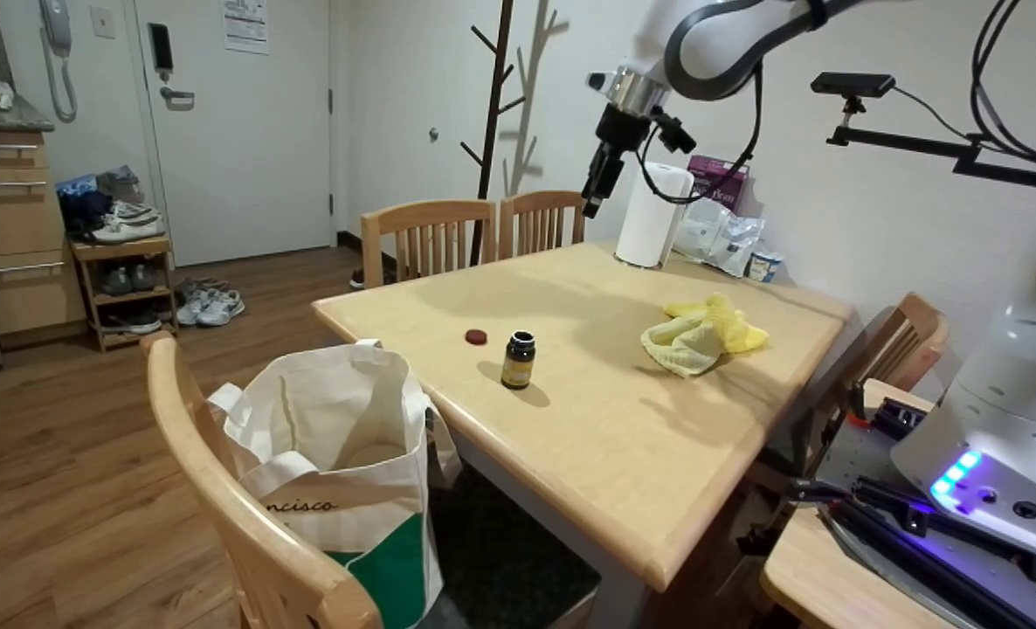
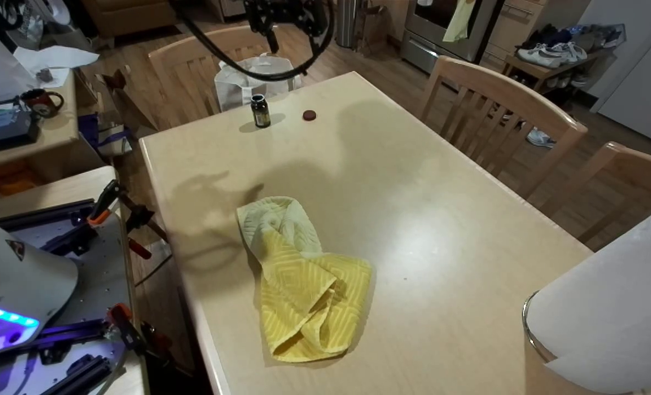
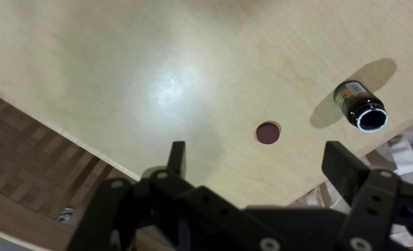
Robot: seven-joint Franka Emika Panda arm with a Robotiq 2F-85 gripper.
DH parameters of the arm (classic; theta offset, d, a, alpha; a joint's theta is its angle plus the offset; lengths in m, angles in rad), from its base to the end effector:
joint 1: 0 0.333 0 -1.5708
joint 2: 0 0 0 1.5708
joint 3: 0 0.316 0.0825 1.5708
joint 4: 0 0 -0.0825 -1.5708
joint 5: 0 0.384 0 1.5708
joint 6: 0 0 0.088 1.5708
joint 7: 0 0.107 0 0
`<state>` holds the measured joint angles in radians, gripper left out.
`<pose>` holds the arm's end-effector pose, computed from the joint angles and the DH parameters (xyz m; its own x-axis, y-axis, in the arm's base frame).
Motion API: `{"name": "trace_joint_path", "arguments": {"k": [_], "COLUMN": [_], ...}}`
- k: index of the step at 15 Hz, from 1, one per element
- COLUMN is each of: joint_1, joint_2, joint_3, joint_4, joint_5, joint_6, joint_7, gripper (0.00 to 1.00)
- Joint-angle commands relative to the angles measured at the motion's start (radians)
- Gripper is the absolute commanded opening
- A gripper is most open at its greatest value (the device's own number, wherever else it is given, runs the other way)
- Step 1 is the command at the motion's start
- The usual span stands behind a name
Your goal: Pick the lid on the table and put it on the bottle
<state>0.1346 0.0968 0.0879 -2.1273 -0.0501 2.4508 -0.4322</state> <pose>0.5634 0.1267 0.3874 0.7505 0.6326 0.1909 0.6212 -0.7740 0.1225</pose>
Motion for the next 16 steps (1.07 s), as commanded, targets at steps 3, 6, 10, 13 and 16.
{"name": "trace_joint_path", "arguments": {"k": [3,6,10,13,16], "joint_1": [0.018,0.025,0.01,0.024,0.018], "joint_2": [0.28,0.406,0.519,0.512,0.529], "joint_3": [0.082,0.116,0.137,0.123,0.122], "joint_4": [0.373,0.527,0.659,0.627,0.651], "joint_5": [-0.068,-0.077,-0.079,-0.061,-0.057], "joint_6": [-0.19,-0.305,-0.421,-0.382,-0.38], "joint_7": [-0.149,-0.247,-0.441,-0.4,-0.419], "gripper": [1.0,1.0,1.0,1.0,1.0]}}
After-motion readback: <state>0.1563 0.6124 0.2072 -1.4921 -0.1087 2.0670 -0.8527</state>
